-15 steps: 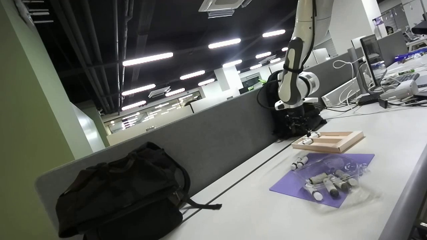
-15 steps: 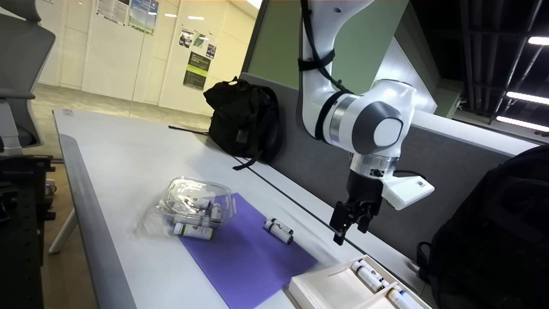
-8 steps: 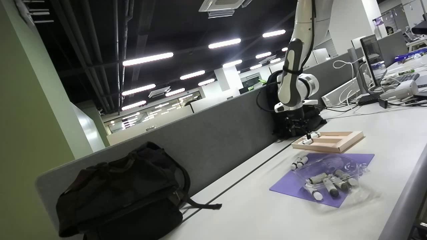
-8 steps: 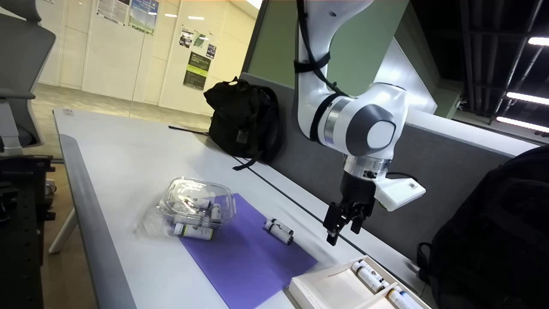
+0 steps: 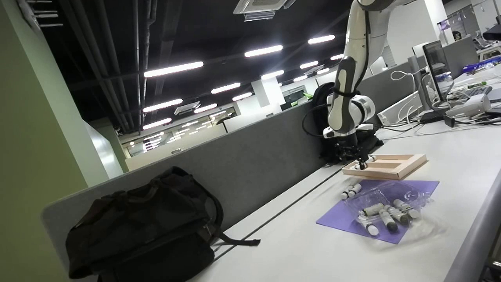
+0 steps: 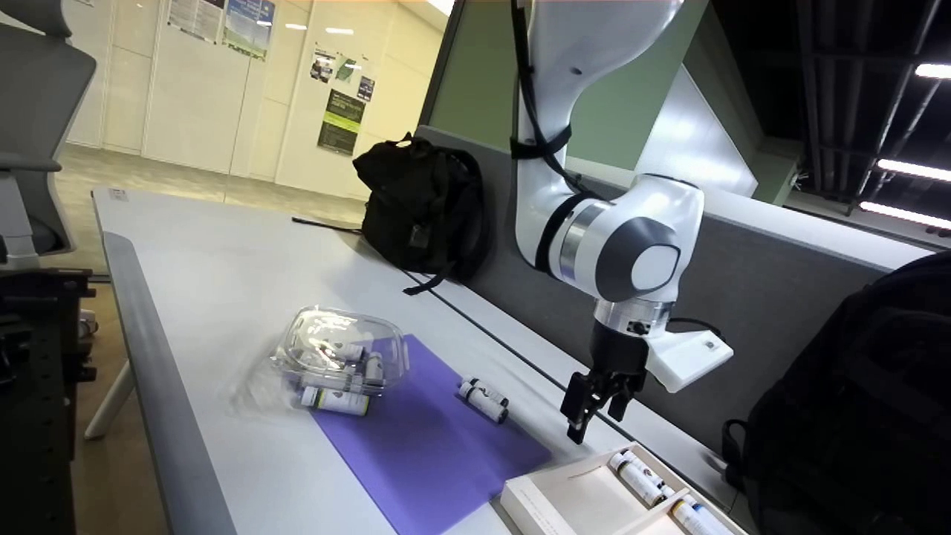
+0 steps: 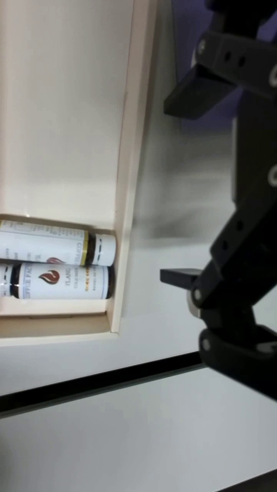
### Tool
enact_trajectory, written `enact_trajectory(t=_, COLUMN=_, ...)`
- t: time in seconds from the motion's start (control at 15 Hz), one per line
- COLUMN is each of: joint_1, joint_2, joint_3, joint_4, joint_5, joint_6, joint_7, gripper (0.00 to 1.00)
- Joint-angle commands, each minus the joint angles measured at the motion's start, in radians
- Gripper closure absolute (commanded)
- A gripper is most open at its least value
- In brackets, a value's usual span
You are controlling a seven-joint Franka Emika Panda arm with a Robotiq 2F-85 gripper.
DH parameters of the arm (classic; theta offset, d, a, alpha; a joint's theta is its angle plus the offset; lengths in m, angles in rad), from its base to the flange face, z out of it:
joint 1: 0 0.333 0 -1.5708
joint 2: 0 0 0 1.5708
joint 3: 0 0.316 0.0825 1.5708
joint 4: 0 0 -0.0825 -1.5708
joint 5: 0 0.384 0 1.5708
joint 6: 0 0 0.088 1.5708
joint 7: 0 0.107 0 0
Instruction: Close the box, take some bottles out of the tray and put them on the mat
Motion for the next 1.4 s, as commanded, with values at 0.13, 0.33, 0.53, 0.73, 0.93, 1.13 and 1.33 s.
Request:
enact_trajectory(t=0.13, joint_1=-0.02, joint_2=0.012, joint_3=-0.001, joint_4=0.059, joint_5=-0.01, joint_6=-0.002, joint_7=0.022, gripper=0.0)
enact_trajectory(t=0.33, joint_1=-0.01, joint_2=0.036, joint_3=-0.034, joint_4=0.097, joint_5=-0.015, joint_6=-0.016, joint_7=0.048, gripper=0.0)
enact_trajectory(t=0.53, joint_1=-0.017, joint_2=0.072, joint_3=-0.045, joint_4=0.136, joint_5=-0.012, joint_6=-0.027, joint_7=0.048, gripper=0.0)
enact_trajectory(t=0.73, joint_1=-0.018, joint_2=0.111, joint_3=-0.053, joint_4=0.175, joint_5=-0.011, joint_6=-0.052, joint_7=0.057, gripper=0.0)
enact_trajectory(t=0.93, joint_1=-0.018, joint_2=0.146, joint_3=-0.055, joint_4=0.208, joint_5=-0.012, joint_6=-0.063, joint_7=0.063, gripper=0.0)
enact_trajectory(t=1.13, joint_1=-0.018, joint_2=0.169, joint_3=-0.053, joint_4=0.236, joint_5=-0.011, joint_6=-0.086, joint_7=0.068, gripper=0.0)
enact_trajectory(t=1.33, joint_1=-0.017, joint_2=0.18, joint_3=-0.053, joint_4=0.257, joint_5=-0.009, joint_6=-0.112, joint_7=0.072, gripper=0.0)
